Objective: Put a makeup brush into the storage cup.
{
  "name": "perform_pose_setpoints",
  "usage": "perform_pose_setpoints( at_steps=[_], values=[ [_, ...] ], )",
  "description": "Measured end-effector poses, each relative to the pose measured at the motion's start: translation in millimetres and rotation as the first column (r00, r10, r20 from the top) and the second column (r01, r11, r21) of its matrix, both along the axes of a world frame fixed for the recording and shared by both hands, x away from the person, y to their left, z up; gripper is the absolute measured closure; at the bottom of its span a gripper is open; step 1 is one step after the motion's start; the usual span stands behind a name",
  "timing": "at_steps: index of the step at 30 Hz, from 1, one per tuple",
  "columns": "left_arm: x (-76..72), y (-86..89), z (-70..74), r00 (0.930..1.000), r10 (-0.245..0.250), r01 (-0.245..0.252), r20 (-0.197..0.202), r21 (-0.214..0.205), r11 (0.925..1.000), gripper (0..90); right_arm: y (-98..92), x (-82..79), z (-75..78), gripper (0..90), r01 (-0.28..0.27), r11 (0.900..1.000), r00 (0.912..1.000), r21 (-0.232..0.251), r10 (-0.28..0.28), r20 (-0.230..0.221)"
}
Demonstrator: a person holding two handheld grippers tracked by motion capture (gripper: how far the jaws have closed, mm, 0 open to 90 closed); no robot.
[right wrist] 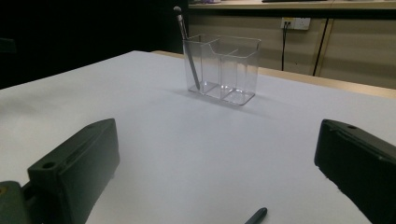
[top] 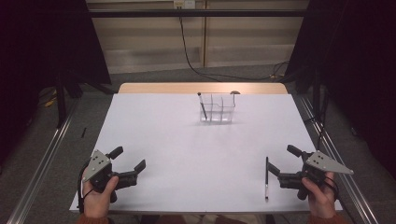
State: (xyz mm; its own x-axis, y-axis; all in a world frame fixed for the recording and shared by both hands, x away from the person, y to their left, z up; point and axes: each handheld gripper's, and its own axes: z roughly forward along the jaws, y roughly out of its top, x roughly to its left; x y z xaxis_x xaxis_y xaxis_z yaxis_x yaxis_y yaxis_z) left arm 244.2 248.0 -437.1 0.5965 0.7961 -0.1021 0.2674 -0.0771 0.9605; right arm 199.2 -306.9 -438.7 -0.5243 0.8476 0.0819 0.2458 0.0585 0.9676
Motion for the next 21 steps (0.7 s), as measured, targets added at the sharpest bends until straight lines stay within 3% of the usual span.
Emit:
perform_pose_setpoints(
  at_steps=[13, 16, 21],
  values=[
    [0.6, -0.9, 1.1, 1.0, -0.003, 0.003, 0.01, 0.015, 0.9999, 2.8, 5.8, 3.3, 6.1, 0.3, 0.003, 1.0, 1.0, -0.003, -0.003, -0.004],
    [0.8, -0.4, 1.5, 0.9999, -0.002, 0.001, 0.013, 0.017, 0.9999, 2.8, 8.3, 6.4, 8.9, 0.9, -0.01, 0.9996, 0.9994, -0.025, 0.009, -0.033],
    [2.2, -1.4, 1.4, 0.9999, -0.003, 0.003, 0.016, 0.026, 0.9996, 2.8, 15.1, 15.1, 10.0, 1.8, -0.052, 0.9957, 0.9892, -0.077, 0.04, -0.141]
  ],
)
